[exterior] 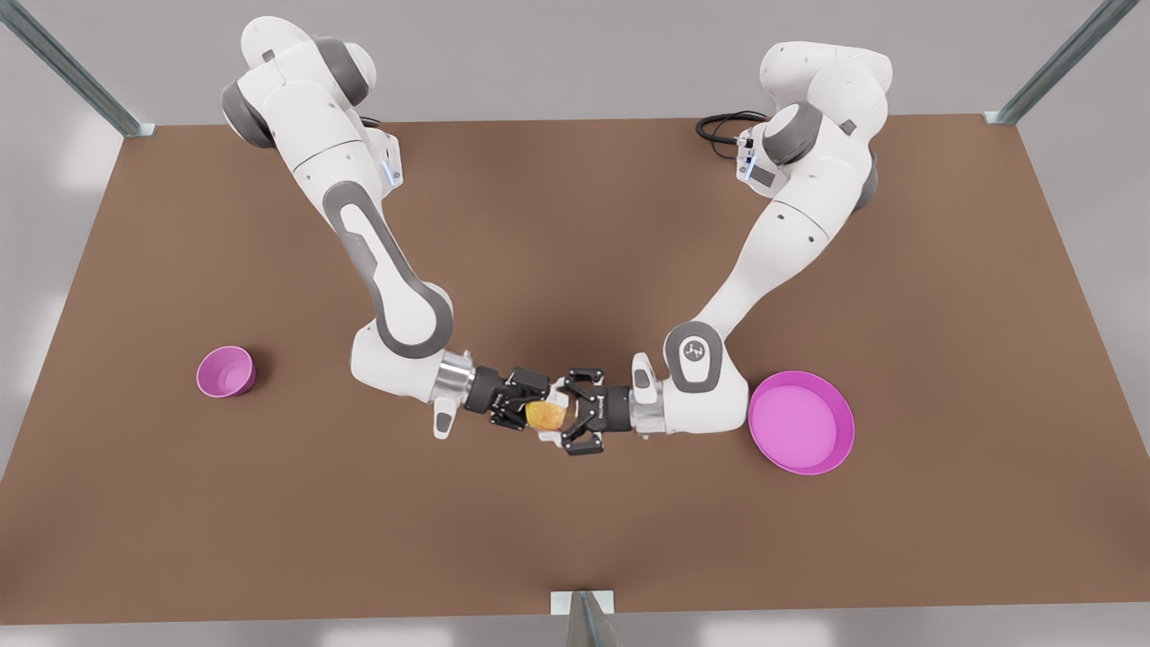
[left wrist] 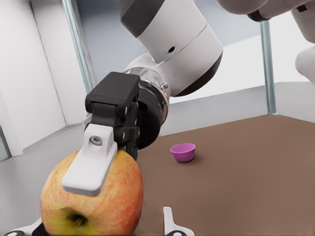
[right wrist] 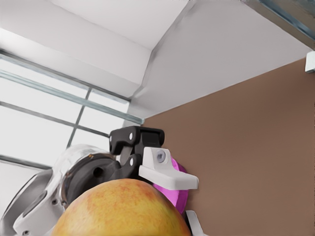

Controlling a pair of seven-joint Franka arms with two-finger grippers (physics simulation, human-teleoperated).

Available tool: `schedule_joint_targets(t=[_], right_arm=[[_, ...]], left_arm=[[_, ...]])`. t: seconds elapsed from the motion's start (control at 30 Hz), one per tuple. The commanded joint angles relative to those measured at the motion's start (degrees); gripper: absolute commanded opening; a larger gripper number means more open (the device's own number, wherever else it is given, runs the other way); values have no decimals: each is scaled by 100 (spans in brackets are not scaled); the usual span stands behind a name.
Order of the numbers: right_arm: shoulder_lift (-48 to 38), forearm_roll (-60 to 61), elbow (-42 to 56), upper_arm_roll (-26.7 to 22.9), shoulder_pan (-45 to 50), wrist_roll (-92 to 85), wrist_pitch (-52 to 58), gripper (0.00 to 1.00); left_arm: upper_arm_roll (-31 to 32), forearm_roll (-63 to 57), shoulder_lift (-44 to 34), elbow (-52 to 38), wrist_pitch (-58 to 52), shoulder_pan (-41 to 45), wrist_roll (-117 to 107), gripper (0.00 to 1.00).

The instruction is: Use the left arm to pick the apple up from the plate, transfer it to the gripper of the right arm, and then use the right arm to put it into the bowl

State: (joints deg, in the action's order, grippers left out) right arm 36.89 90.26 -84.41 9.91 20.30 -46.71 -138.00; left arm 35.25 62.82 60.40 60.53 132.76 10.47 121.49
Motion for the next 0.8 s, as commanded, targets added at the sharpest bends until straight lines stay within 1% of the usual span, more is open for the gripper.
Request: schedule_joint_targets(t=[0.0,0.07,0.13,0.17,0.2,0.23,0.3,0.33,0.37,0.4,0.43,0.47,0.5,0.57,0.6,0.63,0.67,0.77], right_arm=[[-15,-34,4,2,-35,-461,-78,69],[-164,-78,-171,2,-149,-505,10,69],[-384,-148,-681,2,-676,-1085,897,69],[-489,-465,-910,2,-992,-1270,1389,69],[-516,-1097,-928,2,-1352,-1288,1978,69],[-568,-1712,-928,2,-1634,-1279,2479,69],[-647,-2653,-866,-7,-2021,-1217,3147,69],[-691,-3127,-831,-7,-2205,-1200,3393,69],[-692,-3619,-664,-7,-2346,-1191,3639,69],[-700,-3786,-655,-16,-2443,-1182,3771,69],[-735,-4348,-515,-42,-2565,-1191,4043,69],[-779,-4823,-453,-24,-2742,-1200,4184,69],[-815,-5237,-418,-16,-2865,-1252,4290,69],[-867,-6037,-199,-16,-2970,-1279,4413,69],[-867,-6318,-190,-16,-3040,-1393,4422,69],[-859,-6626,-181,-33,-3102,-1665,4422,70],[-841,-6933,-190,-60,-3146,-1929,4422,69],[-815,-7918,-172,-69,-3418,-2640,4369,70]], left_arm=[[8,2,-11,12,-5,-9,208,100],[-9,-24,-37,12,-22,-44,76,100],[-53,-77,-46,38,-127,-255,85,100],[-185,-86,-125,178,-250,-387,33,100],[-483,-331,-248,337,-689,-510,-782,100],[-747,-1700,-572,328,-1261,-677,-2671,100],[-765,-4873,-1205,328,-2000,-1231,-6074,100],[-896,-6245,-1513,337,-2026,-1240,-7181,100],[-976,-6651,-1679,328,-2577,-1598,-8313,100],[-1028,-6817,-1864,328,-3105,-1688,-8903,100],[-1152,-7528,-2093,319,-3878,-1723,-9923,100],[-1204,-7864,-2339,319,-4118,-1732,-10714,100],[-1336,-7882,-2602,328,-4144,-1784,-11462,100],[-1441,-7785,-3209,442,-4487,-1987,-11859,100],[-2327,-7260,-4218,1450,-4163,-1434,-11982,100],[-3269,-6538,-5256,2586,-3573,-775,-12017,100],[-3367,-6476,-5486,2719,-3591,-756,-11982,100],[-3358,-6520,-5223,2227,-3740,-748,-11982,100]])
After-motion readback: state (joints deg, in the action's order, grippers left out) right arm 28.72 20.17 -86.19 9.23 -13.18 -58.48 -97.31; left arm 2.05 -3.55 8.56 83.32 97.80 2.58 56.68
